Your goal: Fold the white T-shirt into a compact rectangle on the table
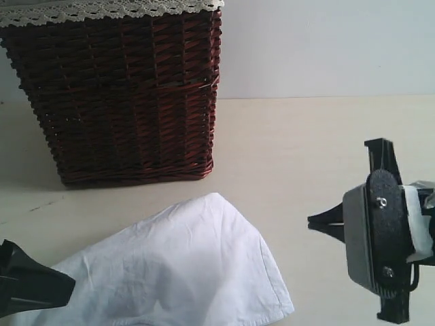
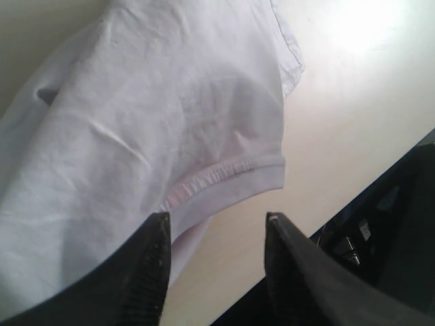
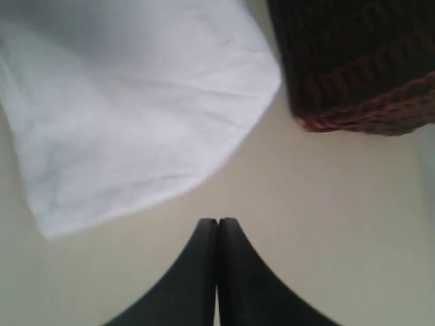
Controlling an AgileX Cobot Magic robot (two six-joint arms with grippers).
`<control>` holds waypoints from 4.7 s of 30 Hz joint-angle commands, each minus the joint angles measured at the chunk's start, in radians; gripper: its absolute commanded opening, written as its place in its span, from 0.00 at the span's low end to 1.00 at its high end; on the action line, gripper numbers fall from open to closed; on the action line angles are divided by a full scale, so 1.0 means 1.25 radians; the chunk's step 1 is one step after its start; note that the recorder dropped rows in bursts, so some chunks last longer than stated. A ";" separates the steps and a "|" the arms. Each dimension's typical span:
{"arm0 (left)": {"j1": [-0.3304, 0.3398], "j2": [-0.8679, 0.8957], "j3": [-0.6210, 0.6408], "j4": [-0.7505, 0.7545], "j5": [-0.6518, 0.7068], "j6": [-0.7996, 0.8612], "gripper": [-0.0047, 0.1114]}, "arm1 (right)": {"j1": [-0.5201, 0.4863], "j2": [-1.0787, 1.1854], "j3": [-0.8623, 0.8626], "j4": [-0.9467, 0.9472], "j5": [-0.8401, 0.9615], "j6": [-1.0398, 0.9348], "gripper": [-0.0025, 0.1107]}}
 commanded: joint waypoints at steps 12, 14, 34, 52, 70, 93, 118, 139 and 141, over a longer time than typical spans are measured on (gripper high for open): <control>-0.001 -0.005 0.003 -0.037 -0.004 0.005 0.42 | 0.090 -0.046 -0.025 0.068 0.445 -0.032 0.02; -0.001 -0.005 0.003 -0.039 -0.004 0.005 0.42 | 0.099 -0.044 -0.050 0.098 0.499 -0.003 0.02; -0.001 -0.005 0.003 -0.057 0.039 0.023 0.42 | 0.106 0.176 -0.275 1.663 0.845 -0.651 0.02; -0.001 -0.005 0.099 -0.023 -0.054 0.095 0.42 | 0.106 0.214 -0.142 1.896 0.732 -0.949 0.43; -0.001 -0.005 0.099 -0.030 -0.051 0.095 0.42 | 0.106 0.426 -0.139 2.244 0.686 -1.191 0.45; -0.001 -0.008 0.085 -0.475 -0.018 0.529 0.47 | 0.106 0.145 -0.488 2.361 0.927 -1.266 0.02; -0.001 -0.151 0.030 -0.406 -0.164 0.710 0.49 | 0.106 0.289 -0.581 2.526 1.292 -1.399 0.02; -0.001 -0.148 0.030 -0.549 -0.192 0.927 0.41 | 0.201 0.341 -0.581 2.589 1.223 -1.397 0.02; -0.001 -0.142 0.030 -0.568 -0.192 0.927 0.29 | 0.205 0.341 -0.581 2.590 1.226 -1.397 0.02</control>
